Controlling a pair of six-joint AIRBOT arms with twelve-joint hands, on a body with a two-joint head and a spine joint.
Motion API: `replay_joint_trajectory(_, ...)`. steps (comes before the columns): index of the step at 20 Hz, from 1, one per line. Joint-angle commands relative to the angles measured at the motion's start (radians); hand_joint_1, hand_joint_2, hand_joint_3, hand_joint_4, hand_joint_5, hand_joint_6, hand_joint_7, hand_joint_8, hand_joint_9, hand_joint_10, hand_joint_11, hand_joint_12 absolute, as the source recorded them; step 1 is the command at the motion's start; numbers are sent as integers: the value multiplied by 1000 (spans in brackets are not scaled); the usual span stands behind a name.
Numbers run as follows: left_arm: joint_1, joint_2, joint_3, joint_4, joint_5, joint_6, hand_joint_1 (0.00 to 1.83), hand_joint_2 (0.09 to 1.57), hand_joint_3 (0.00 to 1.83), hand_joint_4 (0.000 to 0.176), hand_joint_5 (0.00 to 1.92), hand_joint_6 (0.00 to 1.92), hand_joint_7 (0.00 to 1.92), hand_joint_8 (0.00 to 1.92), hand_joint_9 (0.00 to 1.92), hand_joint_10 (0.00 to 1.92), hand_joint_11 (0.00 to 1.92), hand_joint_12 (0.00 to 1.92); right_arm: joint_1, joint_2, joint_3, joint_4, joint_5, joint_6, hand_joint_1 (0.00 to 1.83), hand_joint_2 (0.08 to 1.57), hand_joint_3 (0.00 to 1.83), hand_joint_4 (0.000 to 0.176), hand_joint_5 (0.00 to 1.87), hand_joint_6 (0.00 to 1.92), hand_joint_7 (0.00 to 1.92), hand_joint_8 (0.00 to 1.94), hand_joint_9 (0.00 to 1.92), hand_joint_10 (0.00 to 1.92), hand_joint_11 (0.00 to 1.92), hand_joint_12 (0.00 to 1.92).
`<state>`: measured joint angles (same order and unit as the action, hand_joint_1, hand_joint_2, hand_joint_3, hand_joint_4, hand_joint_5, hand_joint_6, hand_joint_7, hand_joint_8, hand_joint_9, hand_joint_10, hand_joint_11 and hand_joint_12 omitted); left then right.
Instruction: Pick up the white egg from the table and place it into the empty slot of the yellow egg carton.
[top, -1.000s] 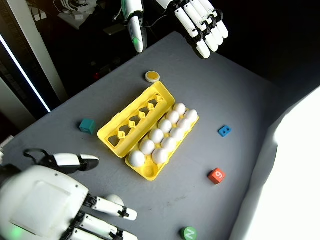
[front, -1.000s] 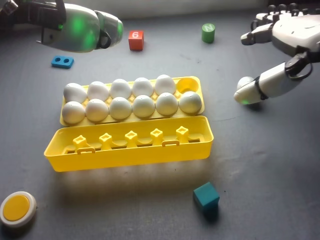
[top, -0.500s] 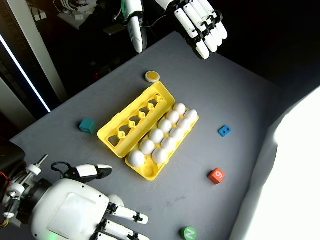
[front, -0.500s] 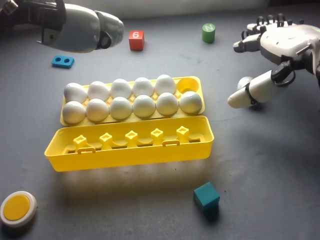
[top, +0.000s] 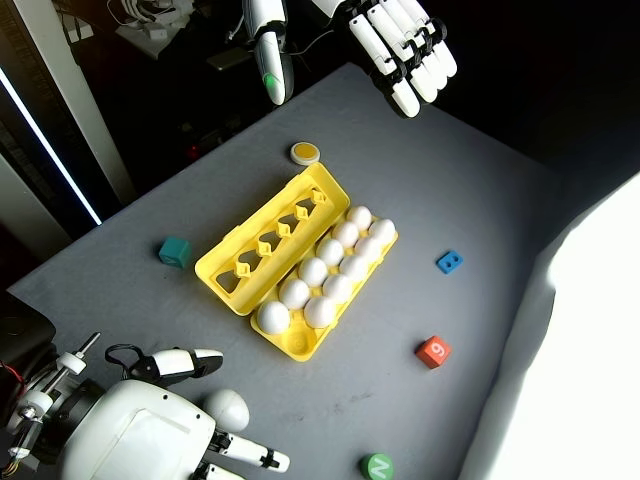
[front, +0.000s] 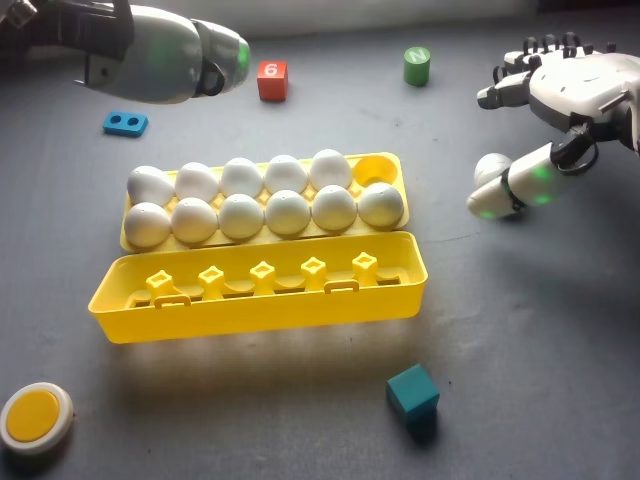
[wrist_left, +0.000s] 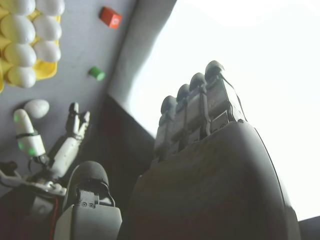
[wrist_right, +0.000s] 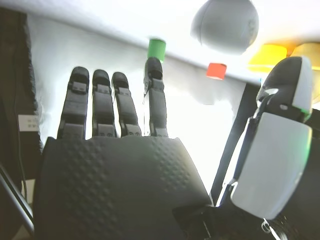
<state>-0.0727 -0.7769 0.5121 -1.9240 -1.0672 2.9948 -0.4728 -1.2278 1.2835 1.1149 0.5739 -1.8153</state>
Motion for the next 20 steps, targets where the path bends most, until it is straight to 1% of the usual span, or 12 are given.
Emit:
replay_joint_trajectory(1,-9,0,0,93,21,3,0,1165,0,0,85,5,42,2,19,3,0,0,8,8,2,-35,75,6,684,668,0,100,371,5,0,0,0,0,23,11)
replay_joint_trajectory(3,-9,0,0,93,21,3,0,1174,3,0,86,5,41,2,18,3,0,0,9,8,2,-35,75,6,681,667,0,108,380,8,0,0,0,0,28,14)
replay_joint_trajectory(4,-9,0,-1,91,21,3,0,1173,3,0,83,4,41,2,13,1,0,0,8,8,2,-35,75,6,733,676,3,83,369,3,0,0,0,0,5,5)
replay_joint_trajectory(6,-9,0,-1,90,21,3,0,1171,1,0,84,3,46,3,14,1,0,0,6,9,2,-35,75,6,752,698,11,86,410,16,0,0,0,0,24,11)
replay_joint_trajectory(7,-9,0,-1,90,21,3,0,1170,1,0,83,3,47,4,15,1,0,0,6,9,2,-35,75,6,821,688,5,68,425,18,0,0,0,0,6,5)
replay_joint_trajectory(8,-10,0,-1,90,21,3,0,1172,2,0,73,0,34,0,2,0,0,0,6,9,2,-35,75,6,870,685,3,67,447,25,0,0,0,0,0,0)
replay_joint_trajectory(11,-11,0,-1,86,21,3,0,1177,4,0,71,0,43,4,7,3,0,0,1,9,2,-35,75,6,847,747,28,97,432,11,0,0,0,0,7,3)
replay_joint_trajectory(13,-11,0,-1,85,20,3,0,1179,4,0,80,4,58,9,22,8,0,0,-2,9,2,-35,75,6,866,749,26,80,392,0,0,0,0,0,0,0)
replay_joint_trajectory(14,-12,0,-1,84,20,3,0,1178,4,0,78,3,48,4,8,2,0,0,-1,9,2,-35,75,6,870,752,24,104,456,26,0,0,0,0,0,0)
replay_joint_trajectory(16,-12,0,-1,84,20,3,0,1182,5,0,92,9,61,10,20,7,0,0,-1,9,2,-35,75,6,861,766,28,99,461,25,0,0,0,0,0,0)
replay_joint_trajectory(18,-12,0,-1,84,20,3,0,1170,0,0,88,6,54,5,11,3,0,0,-4,8,2,-35,74,9,915,751,4,144,645,35,0,0,0,0,27,33)
replay_joint_trajectory(20,-12,0,-1,84,20,3,0,1168,0,0,93,7,63,8,21,6,0,0,-6,7,0,-35,70,14,910,765,0,148,692,15,0,0,0,0,0,186)
